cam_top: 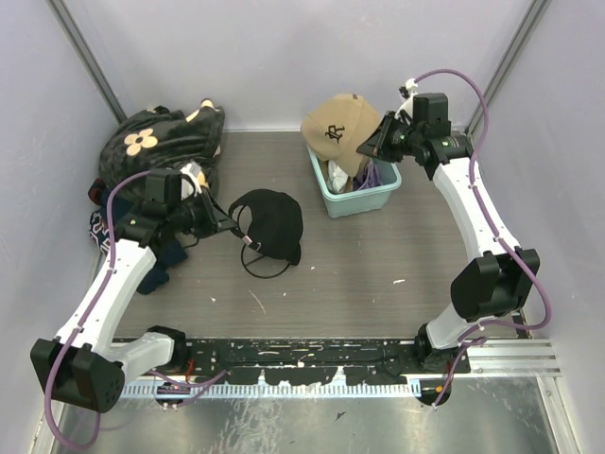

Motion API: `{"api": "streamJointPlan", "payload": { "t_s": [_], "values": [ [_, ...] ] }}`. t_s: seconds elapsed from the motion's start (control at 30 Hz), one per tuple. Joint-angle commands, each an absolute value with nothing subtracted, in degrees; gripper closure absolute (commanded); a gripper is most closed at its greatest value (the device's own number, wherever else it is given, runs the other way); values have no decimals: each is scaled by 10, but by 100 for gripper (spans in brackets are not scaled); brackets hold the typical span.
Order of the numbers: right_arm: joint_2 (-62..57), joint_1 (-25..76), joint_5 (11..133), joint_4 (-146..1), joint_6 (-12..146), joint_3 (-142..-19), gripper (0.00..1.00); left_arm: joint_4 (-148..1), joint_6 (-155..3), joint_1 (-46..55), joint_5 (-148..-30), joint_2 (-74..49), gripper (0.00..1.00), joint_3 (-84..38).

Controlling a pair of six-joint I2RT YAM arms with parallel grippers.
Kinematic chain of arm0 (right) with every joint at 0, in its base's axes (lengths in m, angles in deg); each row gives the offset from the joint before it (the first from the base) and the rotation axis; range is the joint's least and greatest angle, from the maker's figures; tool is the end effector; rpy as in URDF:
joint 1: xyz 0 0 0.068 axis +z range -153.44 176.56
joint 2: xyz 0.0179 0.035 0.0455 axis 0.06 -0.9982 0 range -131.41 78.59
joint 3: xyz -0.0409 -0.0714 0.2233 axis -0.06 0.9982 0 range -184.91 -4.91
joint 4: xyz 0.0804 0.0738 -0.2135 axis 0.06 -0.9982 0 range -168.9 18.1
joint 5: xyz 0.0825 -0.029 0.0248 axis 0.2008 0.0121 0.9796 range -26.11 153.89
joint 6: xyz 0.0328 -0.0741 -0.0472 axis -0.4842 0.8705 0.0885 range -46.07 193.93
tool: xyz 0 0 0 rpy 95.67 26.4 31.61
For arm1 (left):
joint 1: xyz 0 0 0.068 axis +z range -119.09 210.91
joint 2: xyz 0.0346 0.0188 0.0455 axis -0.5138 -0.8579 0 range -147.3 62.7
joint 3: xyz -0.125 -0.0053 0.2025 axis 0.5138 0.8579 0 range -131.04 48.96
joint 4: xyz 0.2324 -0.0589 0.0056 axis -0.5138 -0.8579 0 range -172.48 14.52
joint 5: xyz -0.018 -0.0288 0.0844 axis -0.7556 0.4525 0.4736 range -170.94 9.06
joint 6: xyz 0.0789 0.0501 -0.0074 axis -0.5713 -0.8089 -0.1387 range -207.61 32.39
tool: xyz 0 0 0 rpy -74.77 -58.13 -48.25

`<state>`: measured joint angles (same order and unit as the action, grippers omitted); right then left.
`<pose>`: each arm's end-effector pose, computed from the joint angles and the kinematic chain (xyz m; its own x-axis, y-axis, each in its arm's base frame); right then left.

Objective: Stack the hats

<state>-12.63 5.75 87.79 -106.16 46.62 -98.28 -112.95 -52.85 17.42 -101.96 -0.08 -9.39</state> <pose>0.3620 0.0932 0.3290 -0.6887 0.3136 -0.6537 -0.1899 0.7922 0.5800 0.2413 -0.0891 0.2567 -0.8058 -0.3539 -0.4749 0.0220 0.7834 -0.6211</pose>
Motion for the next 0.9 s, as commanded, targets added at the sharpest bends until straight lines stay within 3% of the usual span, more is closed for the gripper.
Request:
{"api": "streamJointPlan", "payload": {
  "t_s": [0.0,0.1,0.6,0.87],
  "values": [
    [-98,60,885,-1025,472,-991,99,-1127,-523,176,-1027,0,87,-92],
    [-95,60,882,-1037,478,-1012,99,-1124,-526,176,-1021,-5,99,-81],
    [-73,59,899,-1075,491,-1102,99,-1102,-595,230,-995,-65,100,-27],
    [-96,59,987,-1104,478,-1185,99,-1098,-616,258,-1021,-129,100,-61]
  ]
}}
